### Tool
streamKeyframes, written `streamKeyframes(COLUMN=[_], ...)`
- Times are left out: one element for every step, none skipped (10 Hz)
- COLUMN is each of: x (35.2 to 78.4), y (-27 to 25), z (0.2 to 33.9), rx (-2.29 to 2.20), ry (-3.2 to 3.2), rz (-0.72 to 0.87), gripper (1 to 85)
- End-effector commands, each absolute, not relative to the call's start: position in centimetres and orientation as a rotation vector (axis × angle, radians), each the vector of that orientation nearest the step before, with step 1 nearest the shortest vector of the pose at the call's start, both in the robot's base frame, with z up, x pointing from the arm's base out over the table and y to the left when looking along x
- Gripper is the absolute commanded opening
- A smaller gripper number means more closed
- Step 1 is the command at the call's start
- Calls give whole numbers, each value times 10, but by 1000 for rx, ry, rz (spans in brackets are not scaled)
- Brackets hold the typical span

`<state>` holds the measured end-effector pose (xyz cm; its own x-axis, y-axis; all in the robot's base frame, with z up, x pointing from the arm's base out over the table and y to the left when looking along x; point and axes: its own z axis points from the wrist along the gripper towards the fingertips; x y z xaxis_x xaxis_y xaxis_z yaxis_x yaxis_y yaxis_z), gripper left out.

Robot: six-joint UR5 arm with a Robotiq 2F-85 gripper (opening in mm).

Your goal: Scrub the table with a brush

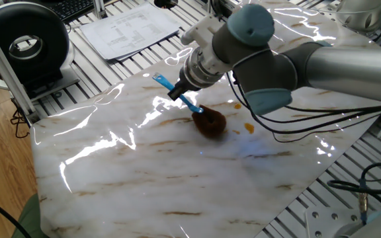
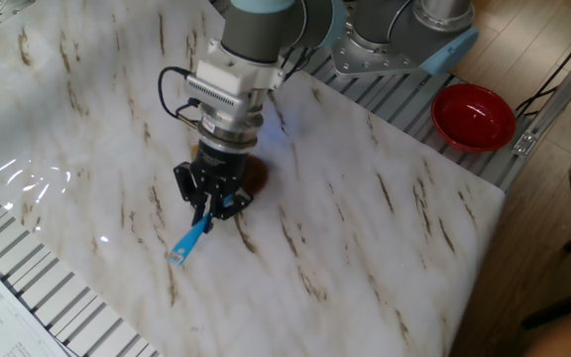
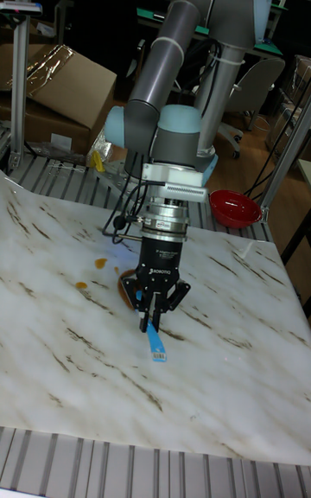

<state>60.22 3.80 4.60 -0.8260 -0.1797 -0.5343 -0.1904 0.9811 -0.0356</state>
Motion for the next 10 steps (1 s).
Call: streamKeyframes(x=[599,600,599,599,598,597,596,596,588,581], y=[34,30,24,17,14,10,9,10,26,38], z=[47,49,49,48,48,47,47,47,44,43], rx=[-264,-286,-315,-345,-359,-376,-380,-371,-293,-229], ry=[2539,2526,2512,2500,2493,2487,2485,2487,2520,2550], rz=[44,28,-2,-36,-48,-64,-65,-54,53,126], gripper=[10,10,10,10,10,10,10,10,10,10])
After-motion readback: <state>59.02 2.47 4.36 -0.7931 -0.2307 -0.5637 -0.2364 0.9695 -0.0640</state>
